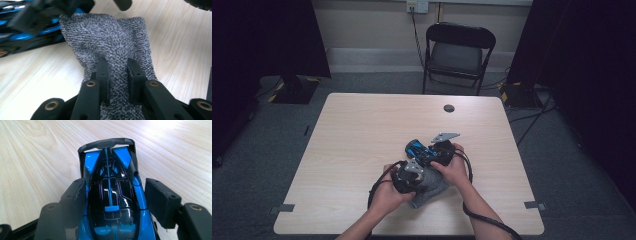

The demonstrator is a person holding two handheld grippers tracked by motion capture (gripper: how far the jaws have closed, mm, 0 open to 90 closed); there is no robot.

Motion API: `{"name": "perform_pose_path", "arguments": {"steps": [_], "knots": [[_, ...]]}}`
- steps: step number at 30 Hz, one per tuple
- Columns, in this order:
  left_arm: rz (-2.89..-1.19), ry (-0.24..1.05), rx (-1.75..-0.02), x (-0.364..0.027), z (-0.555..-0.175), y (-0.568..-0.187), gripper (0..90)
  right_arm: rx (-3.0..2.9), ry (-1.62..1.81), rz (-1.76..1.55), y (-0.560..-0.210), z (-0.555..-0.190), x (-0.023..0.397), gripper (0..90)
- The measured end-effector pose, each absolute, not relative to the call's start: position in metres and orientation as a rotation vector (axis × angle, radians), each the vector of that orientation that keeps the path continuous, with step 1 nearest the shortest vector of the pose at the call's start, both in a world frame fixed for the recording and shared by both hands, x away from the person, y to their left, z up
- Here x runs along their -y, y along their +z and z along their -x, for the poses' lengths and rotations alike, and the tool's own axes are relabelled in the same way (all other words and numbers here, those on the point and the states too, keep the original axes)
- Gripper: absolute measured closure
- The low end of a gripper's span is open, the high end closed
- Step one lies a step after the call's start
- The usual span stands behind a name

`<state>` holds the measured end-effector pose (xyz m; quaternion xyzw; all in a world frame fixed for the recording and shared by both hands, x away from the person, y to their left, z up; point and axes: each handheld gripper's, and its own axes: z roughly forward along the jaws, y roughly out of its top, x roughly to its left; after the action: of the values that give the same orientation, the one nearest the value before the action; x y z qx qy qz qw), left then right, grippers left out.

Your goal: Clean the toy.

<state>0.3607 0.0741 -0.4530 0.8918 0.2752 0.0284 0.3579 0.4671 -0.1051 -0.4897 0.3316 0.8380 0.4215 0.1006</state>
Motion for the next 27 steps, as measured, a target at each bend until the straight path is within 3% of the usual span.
{"name": "perform_pose_path", "arguments": {"steps": [27], "knots": [[-2.108, 0.253, -0.971, -0.166, -0.396, -0.43, 75.2, -2.479, 1.243, -0.983, -0.489, -0.467, 0.105, 35.0]]}}
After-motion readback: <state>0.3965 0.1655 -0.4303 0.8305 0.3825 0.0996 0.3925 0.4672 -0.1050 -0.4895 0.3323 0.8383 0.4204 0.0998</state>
